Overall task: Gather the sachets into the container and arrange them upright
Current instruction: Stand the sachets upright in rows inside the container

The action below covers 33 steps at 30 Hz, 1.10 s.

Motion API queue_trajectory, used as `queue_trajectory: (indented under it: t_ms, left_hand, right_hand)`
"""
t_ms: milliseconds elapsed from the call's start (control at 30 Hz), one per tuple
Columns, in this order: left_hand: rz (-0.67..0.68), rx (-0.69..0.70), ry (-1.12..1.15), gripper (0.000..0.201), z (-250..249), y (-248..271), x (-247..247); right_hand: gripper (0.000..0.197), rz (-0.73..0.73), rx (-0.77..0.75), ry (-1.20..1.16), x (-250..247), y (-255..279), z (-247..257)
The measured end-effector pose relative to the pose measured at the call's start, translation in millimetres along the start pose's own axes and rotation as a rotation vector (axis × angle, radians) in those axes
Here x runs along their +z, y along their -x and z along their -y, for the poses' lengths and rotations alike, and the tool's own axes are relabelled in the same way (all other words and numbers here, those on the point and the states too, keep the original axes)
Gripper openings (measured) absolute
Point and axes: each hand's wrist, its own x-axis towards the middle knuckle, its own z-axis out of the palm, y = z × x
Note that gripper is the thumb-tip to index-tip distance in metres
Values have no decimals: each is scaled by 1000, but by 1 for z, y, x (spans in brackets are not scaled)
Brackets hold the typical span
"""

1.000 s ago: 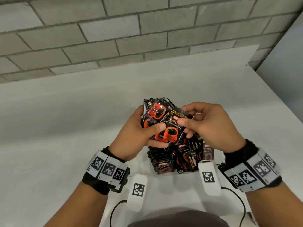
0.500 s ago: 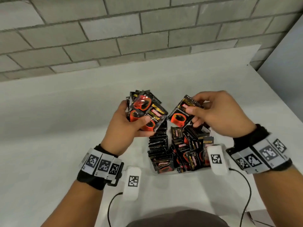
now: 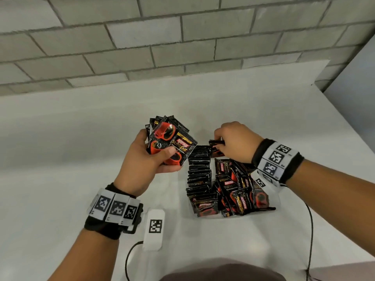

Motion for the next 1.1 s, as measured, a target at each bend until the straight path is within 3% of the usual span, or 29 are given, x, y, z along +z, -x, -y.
queue_trajectory:
  t_ms: [400, 533, 633, 767, 967, 1100]
  left_hand:
    - [27, -13, 9, 44, 2, 0, -4]
    - [27, -10, 9, 42, 1, -1, -3]
    - [29, -12, 5, 41, 1, -2, -3]
    - [37, -18, 11, 44, 1, -1, -4]
    - [44, -26, 16, 43, 2, -1, -3]
    - [48, -32, 23, 43, 3, -1, -4]
  right_hand:
    - [4, -5, -62, 6, -6, 1, -7]
    - [12, 80, -54, 47, 5, 4, -7]
    - [4, 96, -49, 4, 0, 3, -8]
    - [18, 209, -37, -59, -16, -1, -9]
    - [21, 56, 11, -60, -5, -9, -9]
    - [22, 35, 16, -57, 0, -12, -9]
